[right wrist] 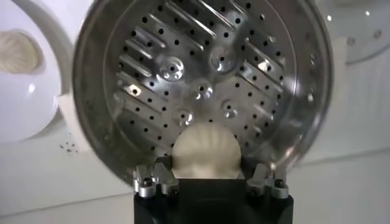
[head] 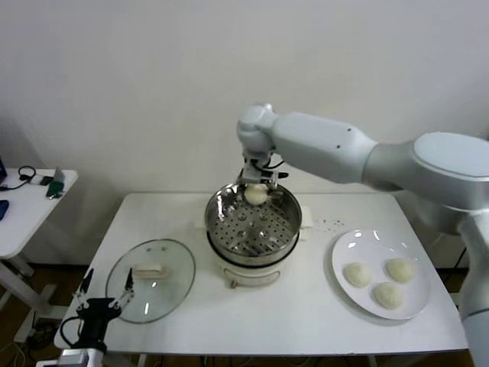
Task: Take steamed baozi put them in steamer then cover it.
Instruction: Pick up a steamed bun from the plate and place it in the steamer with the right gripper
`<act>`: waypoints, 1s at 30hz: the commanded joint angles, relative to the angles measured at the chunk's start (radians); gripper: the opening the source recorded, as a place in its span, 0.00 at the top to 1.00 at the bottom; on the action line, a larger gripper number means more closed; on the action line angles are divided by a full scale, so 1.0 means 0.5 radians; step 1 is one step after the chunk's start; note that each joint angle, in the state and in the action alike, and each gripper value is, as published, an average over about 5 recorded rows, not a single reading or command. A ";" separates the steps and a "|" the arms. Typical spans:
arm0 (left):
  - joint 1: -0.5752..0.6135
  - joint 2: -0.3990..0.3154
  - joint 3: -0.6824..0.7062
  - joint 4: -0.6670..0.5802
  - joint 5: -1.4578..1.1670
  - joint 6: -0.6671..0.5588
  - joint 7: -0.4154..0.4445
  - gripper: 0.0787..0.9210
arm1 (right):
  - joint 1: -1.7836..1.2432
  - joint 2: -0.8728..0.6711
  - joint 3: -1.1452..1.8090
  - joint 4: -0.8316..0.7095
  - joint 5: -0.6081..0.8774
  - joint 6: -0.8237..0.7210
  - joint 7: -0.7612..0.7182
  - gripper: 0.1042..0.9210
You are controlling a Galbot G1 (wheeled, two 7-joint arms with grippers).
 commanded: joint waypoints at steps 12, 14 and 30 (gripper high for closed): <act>0.017 0.006 -0.001 0.005 -0.005 -0.008 -0.001 0.12 | -0.274 0.126 0.155 -0.240 -0.418 0.114 0.022 0.24; 0.015 0.008 -0.001 0.007 -0.004 -0.009 0.000 0.12 | -0.280 0.136 0.177 -0.250 -0.445 0.119 0.026 0.24; 0.030 0.005 0.001 -0.003 0.001 -0.015 0.001 0.12 | -0.283 0.154 0.236 -0.294 -0.407 0.123 -0.006 0.12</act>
